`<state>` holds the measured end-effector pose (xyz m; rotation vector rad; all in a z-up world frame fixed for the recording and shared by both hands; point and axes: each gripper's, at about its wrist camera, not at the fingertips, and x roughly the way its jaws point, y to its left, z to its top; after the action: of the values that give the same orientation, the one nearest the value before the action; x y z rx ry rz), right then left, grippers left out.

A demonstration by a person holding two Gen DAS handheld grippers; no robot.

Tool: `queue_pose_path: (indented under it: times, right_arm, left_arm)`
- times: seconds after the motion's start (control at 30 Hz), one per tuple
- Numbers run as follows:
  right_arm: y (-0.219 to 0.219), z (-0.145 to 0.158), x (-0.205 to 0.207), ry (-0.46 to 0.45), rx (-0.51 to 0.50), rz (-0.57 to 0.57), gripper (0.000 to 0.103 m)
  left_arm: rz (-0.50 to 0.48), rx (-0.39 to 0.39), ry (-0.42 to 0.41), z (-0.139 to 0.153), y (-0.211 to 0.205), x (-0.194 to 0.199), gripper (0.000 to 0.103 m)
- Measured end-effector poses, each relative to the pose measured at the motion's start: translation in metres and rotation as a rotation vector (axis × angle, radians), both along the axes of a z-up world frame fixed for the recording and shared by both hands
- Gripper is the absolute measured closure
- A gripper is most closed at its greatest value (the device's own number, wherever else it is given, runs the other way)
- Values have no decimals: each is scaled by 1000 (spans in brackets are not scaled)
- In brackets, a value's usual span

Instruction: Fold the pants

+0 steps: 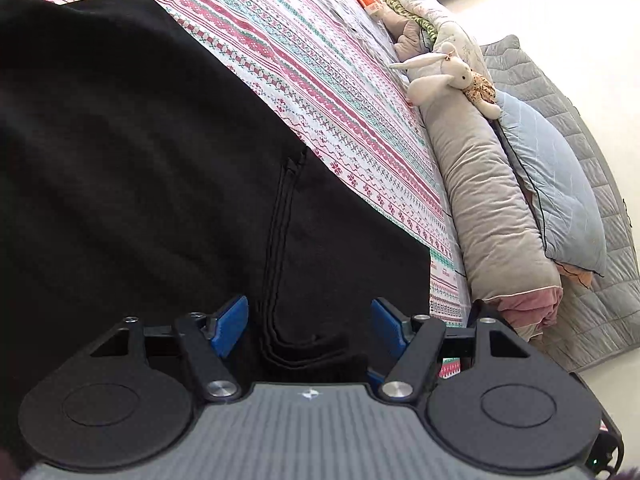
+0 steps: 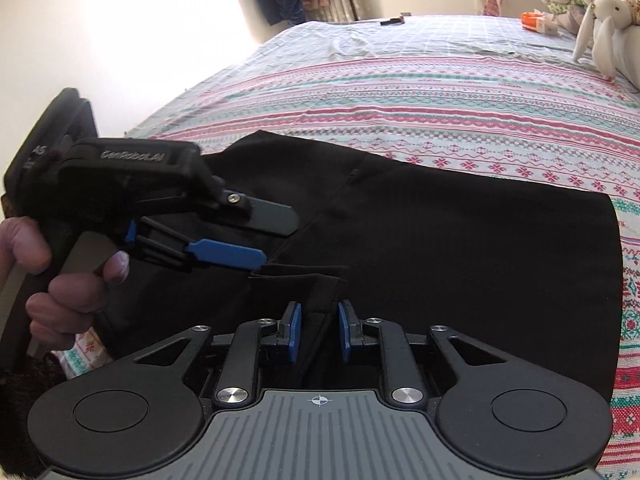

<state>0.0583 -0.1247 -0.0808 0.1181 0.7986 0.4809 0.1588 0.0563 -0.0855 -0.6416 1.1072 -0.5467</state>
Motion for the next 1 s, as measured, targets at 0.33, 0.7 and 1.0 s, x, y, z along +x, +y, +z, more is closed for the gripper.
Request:
queue_pose_path:
  times: [0.33,0.7,1.0]
  right_arm:
    - [32,-5,-26,-77,-170,80,57]
    - [35,1,-23,-78,-64,115,99]
    - [19,28,-24,-101,85,127,98]
  left_arm:
    - [-19,46,-34,2,-5,1,24]
    - [-14,43,-20,1,-9,4,30]
    - [26,119,-62,-2,-20,10,89]
